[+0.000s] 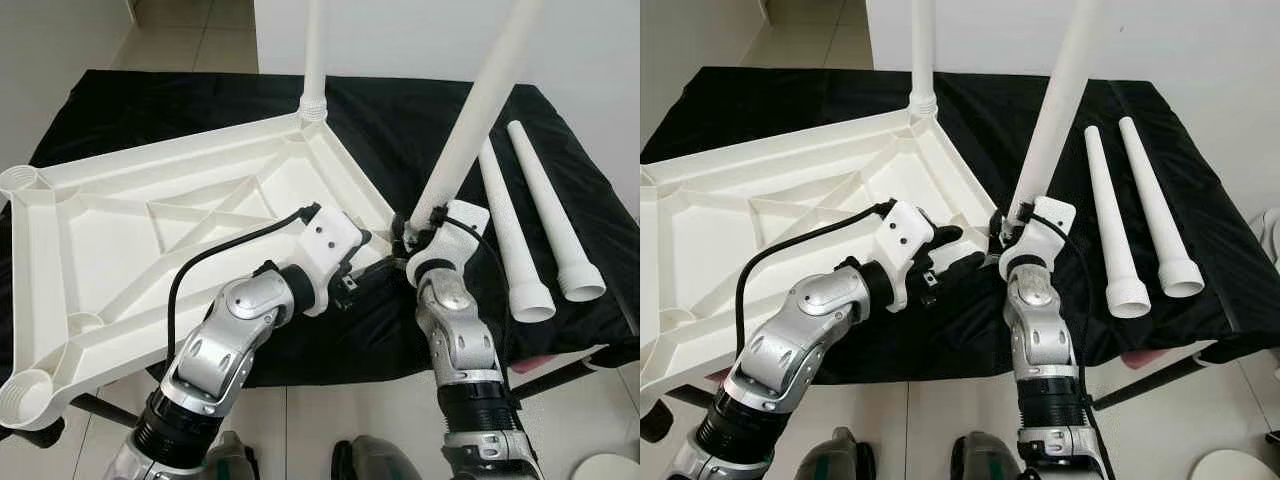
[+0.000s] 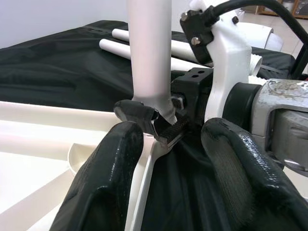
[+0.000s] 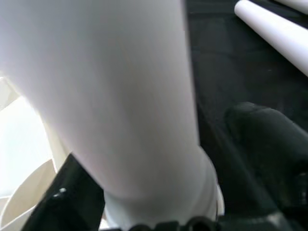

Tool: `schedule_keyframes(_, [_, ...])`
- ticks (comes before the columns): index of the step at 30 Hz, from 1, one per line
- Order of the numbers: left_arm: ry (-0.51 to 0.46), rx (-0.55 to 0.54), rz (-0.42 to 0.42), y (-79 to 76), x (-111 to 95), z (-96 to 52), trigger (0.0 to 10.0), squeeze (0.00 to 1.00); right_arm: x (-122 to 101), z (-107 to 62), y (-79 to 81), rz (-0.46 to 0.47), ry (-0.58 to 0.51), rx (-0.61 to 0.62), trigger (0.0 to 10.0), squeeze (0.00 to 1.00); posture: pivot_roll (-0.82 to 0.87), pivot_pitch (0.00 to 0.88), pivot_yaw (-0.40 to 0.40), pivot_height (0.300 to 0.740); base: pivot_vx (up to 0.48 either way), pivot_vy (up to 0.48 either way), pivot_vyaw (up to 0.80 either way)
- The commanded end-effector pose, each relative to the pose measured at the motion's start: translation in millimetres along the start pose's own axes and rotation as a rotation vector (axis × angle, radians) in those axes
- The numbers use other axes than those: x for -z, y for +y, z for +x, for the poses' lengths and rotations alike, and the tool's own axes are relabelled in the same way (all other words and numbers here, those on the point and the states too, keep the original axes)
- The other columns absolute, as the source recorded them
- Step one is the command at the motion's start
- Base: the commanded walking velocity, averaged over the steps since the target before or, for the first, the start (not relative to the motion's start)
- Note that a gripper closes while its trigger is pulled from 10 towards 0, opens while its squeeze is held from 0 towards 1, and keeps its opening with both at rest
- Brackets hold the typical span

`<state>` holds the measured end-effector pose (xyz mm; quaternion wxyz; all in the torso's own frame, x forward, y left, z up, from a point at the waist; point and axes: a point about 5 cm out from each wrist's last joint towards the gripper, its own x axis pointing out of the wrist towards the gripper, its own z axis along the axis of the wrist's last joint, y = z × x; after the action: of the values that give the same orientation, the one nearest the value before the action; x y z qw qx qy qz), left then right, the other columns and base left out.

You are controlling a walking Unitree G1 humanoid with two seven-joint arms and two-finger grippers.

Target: Building children table

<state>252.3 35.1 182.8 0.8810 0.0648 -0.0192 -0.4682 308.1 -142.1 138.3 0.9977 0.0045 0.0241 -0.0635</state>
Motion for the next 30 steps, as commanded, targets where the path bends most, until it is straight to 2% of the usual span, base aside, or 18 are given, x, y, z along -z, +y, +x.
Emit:
schedule_keyframes(1, [-0.007,-0.032,0.001,2.1,-1.6,-0.4,10.0,0.0,-5.6,-1.1,-3.6,0.013,-0.037,-0.012,10.0,1.0,-0.13,0.031,-0.032,0.74,0.0,0.0,0.0])
schedule_keyframes(4, [-0.008,-0.034,0.002,2.6,-2.1,-0.4,10.0,0.0,-9.9,1.2,-9.4,0.032,-0.063,-0.064,10.0,1.0,-0.13,0.033,-0.034,0.74,0.0,0.0,0.0])
schedule_keyframes(7, [-0.007,-0.038,0.004,3.7,-2.2,-0.7,10.0,0.0,-16.0,5.2,-16.0,0.024,-0.094,-0.174,10.0,1.0,-0.13,0.035,-0.036,0.74,0.0,0.0,0.0])
schedule_keyframes(9, [-0.007,-0.038,0.004,3.7,-2.2,-0.7,10.0,0.0,-16.0,5.2,-16.0,0.024,-0.094,-0.174,10.0,1.0,-0.13,0.035,-0.036,0.74,0.0,0.0,0.0])
schedule_keyframes(10, [-0.007,-0.039,0.005,3.8,-2.3,-0.8,10.0,0.0,-16.7,6.4,-16.5,0.019,-0.092,-0.236,10.0,0.83,-0.13,0.034,-0.036,0.74,0.0,0.0,0.0])
schedule_keyframes(11, [-0.007,-0.039,0.005,3.8,-2.3,-0.8,10.0,0.0,-16.7,6.4,-16.5,0.019,-0.092,-0.236,10.0,0.83,-0.13,0.034,-0.036,0.74,0.0,0.0,0.0])
schedule_keyframes(12, [-0.008,-0.04,0.005,4.1,-2.5,-0.8,10.0,0.0,-16.9,7.2,-17.3,0.002,-0.091,-0.312,10.0,0.0,-0.12,0.034,-0.037,0.74,0.0,0.0,0.0])
schedule_keyframes(13, [-0.009,-0.042,0.004,4.3,-2.7,-0.9,10.0,0.0,-17.2,7.5,-18.3,-0.026,-0.094,-0.409,10.0,0.0,-0.12,0.034,-0.038,0.74,0.0,0.0,0.0])
schedule_keyframes(14, [-0.009,-0.042,0.004,4.3,-2.7,-0.9,10.0,0.0,-17.2,7.5,-18.3,-0.026,-0.094,-0.409,10.0,0.0,-0.12,0.034,-0.038,0.74,0.0,0.0,0.0])
schedule_keyframes(17, [-0.01,-0.045,0.005,5.0,-3.0,-0.9,10.0,0.0,-17.9,8.8,-22.5,-0.07,-0.095,-0.587,10.0,0.0,-0.12,0.032,-0.036,0.74,0.0,0.0,0.0])
schedule_keyframes(19, [-0.01,-0.045,0.005,5.0,-3.0,-0.9,10.0,0.0,-17.9,8.8,-22.5,-0.07,-0.095,-0.587,10.0,0.0,-0.12,0.032,-0.036,0.74,0.0,0.0,0.0])
schedule_keyframes(25, [-0.011,-0.056,0.009,7.3,-3.6,-1.7,10.0,0.0,-20.3,15.4,-33.0,-0.094,-0.108,-0.687,10.0,0.0,-0.11,0.027,-0.039,0.74,0.0,0.0,0.0])
schedule_keyframes(26, [-0.011,-0.057,0.008,7.4,-3.6,-1.8,10.0,0.0,-18.5,16.5,-34.3,-0.096,-0.095,-0.696,8.8,0.0,-0.11,0.026,-0.039,0.74,0.0,0.0,0.0])
schedule_keyframes(27, [-0.012,-0.057,0.008,7.4,-3.7,-1.8,10.0,0.0,-17.2,17.2,-35.2,-0.096,-0.085,-0.705,8.8,0.0,-0.11,0.026,-0.039,0.74,0.0,0.0,0.0])
schedule_keyframes(28, [-0.012,-0.057,0.008,7.4,-3.7,-1.8,10.0,0.0,-16.1,17.9,-36.5,-0.108,-0.085,-0.706,7.7,0.0,-0.11,0.026,-0.039,0.74,0.0,0.0,0.0])
schedule_keyframes(30, [-0.012,-0.057,0.008,7.4,-3.7,-1.8,10.0,0.0,-16.1,17.9,-36.5,-0.108,-0.085,-0.706,7.7,0.0,-0.11,0.026,-0.039,0.74,0.0,0.0,0.0])
